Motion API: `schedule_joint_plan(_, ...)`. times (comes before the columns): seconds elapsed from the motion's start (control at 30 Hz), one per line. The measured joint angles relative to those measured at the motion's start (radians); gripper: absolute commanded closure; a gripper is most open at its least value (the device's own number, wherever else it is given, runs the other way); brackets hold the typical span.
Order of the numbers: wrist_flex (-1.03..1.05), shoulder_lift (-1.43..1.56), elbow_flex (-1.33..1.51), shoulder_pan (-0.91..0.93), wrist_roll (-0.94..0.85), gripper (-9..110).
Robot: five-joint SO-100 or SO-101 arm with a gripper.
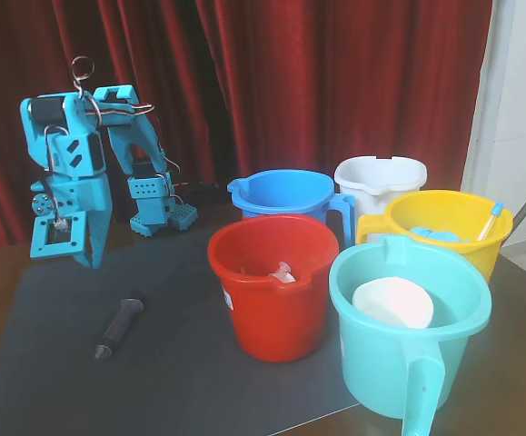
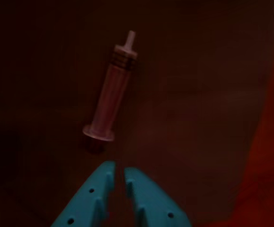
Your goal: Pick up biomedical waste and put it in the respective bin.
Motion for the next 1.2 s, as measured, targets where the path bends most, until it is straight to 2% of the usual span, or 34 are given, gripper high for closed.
schedule_joint_plan(0.1,0.0,-0.003,0.0,-0.003,0.002,75)
schedule_joint_plan(0.2,0.0,-0.006,0.014,-0.015,0.0,70)
schedule_joint_plan(0.67,0.003,-0.077,0.147,-0.11,0.031,69)
schedule_joint_plan(0.87,-0.003,-0.222,0.057,-0.152,0.121,69)
schedule_joint_plan(1.2,0.009,-0.305,-0.066,-0.172,0.129,69)
